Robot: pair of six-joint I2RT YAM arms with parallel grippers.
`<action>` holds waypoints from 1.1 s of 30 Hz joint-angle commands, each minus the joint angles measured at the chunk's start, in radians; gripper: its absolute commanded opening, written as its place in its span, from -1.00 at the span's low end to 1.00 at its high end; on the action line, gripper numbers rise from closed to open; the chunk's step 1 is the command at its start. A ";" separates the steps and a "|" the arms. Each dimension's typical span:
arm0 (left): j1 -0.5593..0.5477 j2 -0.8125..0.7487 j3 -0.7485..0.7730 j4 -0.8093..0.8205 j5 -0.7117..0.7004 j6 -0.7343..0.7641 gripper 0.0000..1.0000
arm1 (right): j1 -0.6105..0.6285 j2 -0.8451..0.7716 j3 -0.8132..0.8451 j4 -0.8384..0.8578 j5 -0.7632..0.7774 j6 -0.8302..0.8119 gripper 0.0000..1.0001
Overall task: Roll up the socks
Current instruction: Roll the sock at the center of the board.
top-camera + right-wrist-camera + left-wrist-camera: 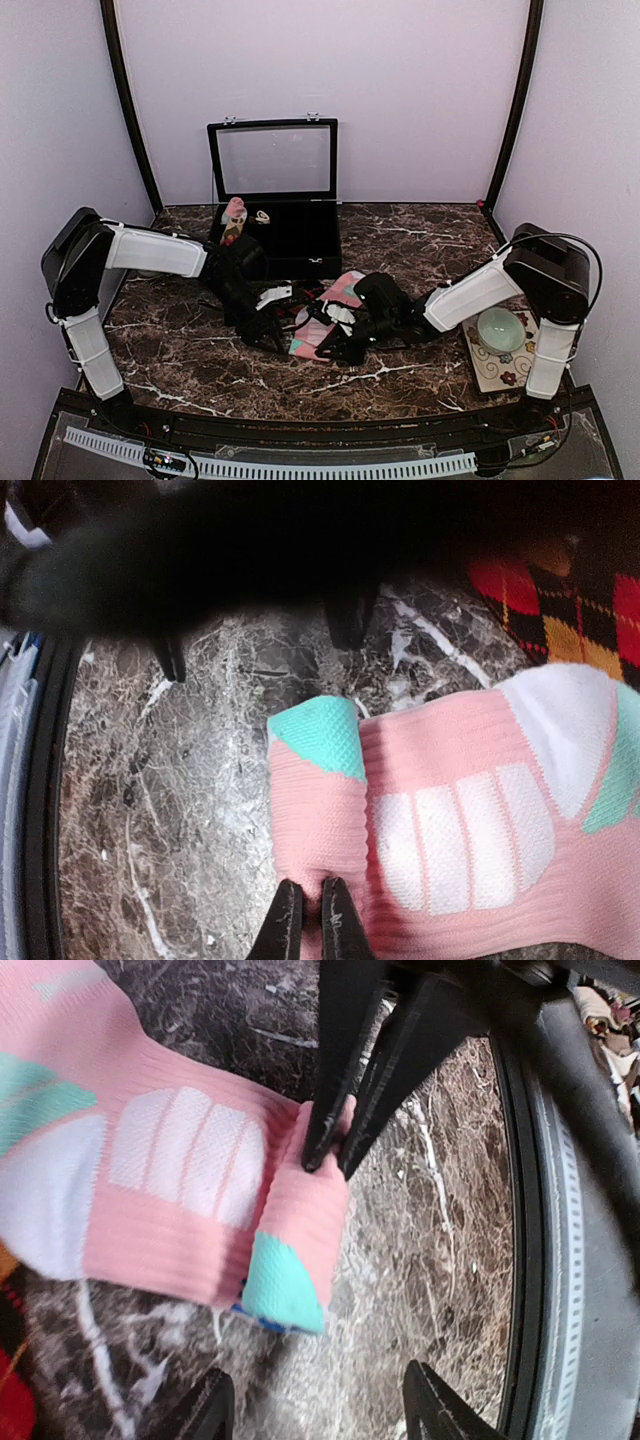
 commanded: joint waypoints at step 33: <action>-0.223 -0.050 -0.122 0.276 -0.261 0.353 -0.03 | -0.073 0.163 0.024 -0.290 -0.280 0.608 -1.00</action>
